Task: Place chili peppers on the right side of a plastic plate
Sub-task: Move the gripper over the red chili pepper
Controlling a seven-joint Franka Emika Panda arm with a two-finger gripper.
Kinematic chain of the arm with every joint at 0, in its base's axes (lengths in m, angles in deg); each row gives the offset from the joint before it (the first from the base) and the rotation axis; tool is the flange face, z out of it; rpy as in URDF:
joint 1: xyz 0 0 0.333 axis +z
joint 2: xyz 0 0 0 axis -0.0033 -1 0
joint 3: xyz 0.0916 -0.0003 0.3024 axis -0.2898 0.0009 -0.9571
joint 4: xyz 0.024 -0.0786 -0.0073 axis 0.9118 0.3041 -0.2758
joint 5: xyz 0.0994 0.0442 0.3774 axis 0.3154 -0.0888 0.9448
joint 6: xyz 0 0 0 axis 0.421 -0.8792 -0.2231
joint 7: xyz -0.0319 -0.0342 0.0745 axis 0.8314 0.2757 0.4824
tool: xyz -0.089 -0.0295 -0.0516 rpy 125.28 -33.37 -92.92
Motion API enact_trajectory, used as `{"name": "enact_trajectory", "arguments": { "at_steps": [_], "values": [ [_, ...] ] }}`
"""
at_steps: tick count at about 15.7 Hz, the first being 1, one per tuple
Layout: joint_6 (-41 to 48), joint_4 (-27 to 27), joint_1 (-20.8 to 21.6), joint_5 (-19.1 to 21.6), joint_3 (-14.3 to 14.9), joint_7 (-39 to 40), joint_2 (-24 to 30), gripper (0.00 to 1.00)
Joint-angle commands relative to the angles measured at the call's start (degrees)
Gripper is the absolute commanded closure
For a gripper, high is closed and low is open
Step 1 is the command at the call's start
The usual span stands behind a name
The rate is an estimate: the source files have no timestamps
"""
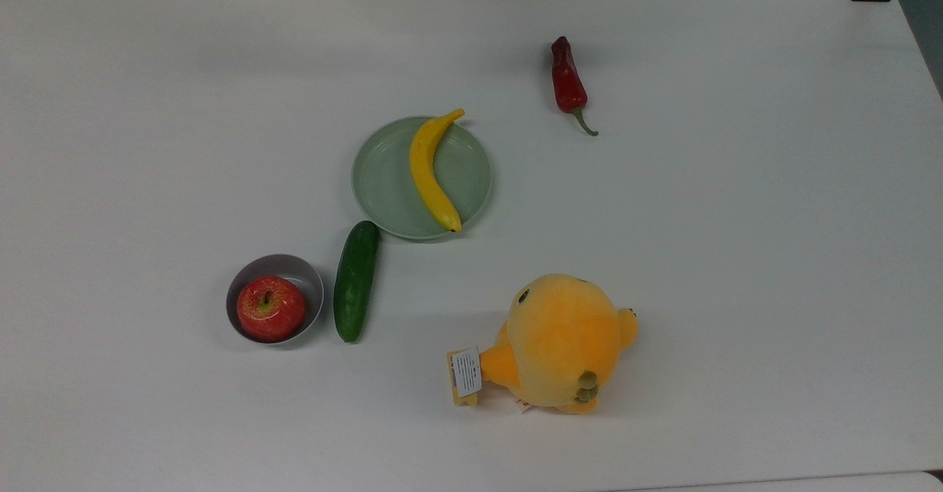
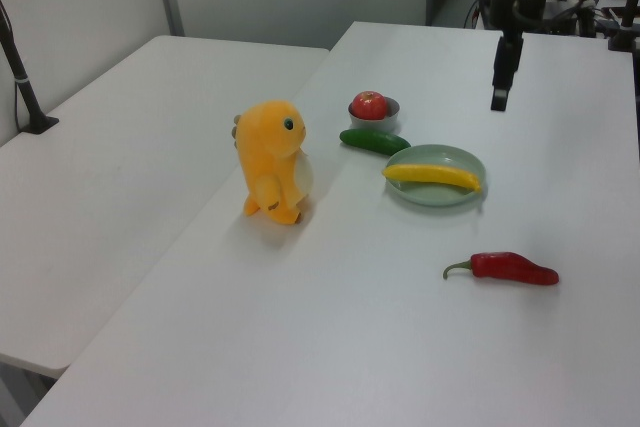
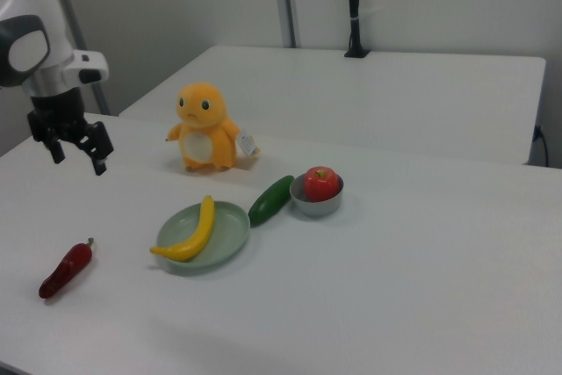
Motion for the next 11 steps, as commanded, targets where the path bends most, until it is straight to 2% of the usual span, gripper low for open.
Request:
{"name": "enact_trajectory", "arguments": {
  "at_steps": [1, 11],
  "values": [
    [-2.30, 3.15, 1.68, 2.36, -1.82, -3.84, 0.21, 0.00],
    [-4.06, 3.33, 6.96, 2.02, -1.91, -3.67, -11.57, 0.00]
  ]
}}
